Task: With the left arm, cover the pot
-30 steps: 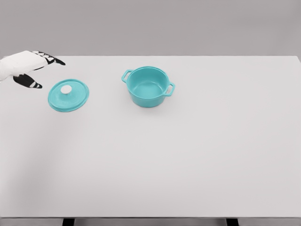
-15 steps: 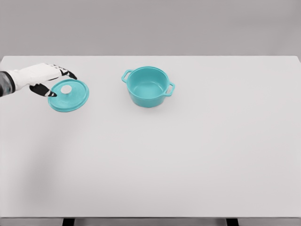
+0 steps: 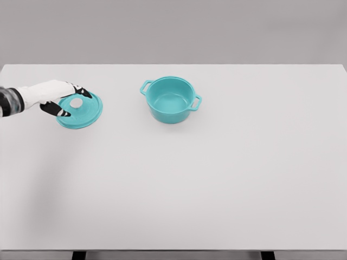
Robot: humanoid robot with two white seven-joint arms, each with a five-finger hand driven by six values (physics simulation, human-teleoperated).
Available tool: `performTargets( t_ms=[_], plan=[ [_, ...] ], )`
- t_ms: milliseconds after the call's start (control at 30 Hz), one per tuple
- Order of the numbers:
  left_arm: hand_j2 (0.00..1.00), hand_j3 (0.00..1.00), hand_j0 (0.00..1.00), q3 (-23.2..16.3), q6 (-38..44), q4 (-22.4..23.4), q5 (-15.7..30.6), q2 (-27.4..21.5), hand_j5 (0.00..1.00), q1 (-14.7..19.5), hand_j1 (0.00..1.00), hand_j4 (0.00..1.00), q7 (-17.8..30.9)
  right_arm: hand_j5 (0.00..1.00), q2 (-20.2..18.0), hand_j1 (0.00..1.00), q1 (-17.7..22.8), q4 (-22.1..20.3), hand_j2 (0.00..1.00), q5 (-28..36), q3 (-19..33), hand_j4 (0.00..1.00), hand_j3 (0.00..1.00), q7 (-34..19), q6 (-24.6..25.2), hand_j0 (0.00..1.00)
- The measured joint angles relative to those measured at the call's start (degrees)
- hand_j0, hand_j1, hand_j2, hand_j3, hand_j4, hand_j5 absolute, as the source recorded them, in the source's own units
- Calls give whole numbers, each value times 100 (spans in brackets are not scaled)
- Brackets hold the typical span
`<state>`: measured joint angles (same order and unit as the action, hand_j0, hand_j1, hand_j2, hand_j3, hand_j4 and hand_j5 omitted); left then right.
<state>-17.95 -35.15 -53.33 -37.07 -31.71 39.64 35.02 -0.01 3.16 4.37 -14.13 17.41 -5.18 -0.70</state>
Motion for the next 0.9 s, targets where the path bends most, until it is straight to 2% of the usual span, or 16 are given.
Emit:
performTargets(
  t_ms=[333,900],
  plan=[
    [78,78,78,-5,0,228,-24,93,78,88,78,78,0,100,0,100,0,-1,100,0,0,100,100,0,0,100],
    [66,66,66,-15,-1,470,-36,207,66,167,66,66,0,100,0,100,0,0,100,0,0,100,100,0,0,100]
  ],
)
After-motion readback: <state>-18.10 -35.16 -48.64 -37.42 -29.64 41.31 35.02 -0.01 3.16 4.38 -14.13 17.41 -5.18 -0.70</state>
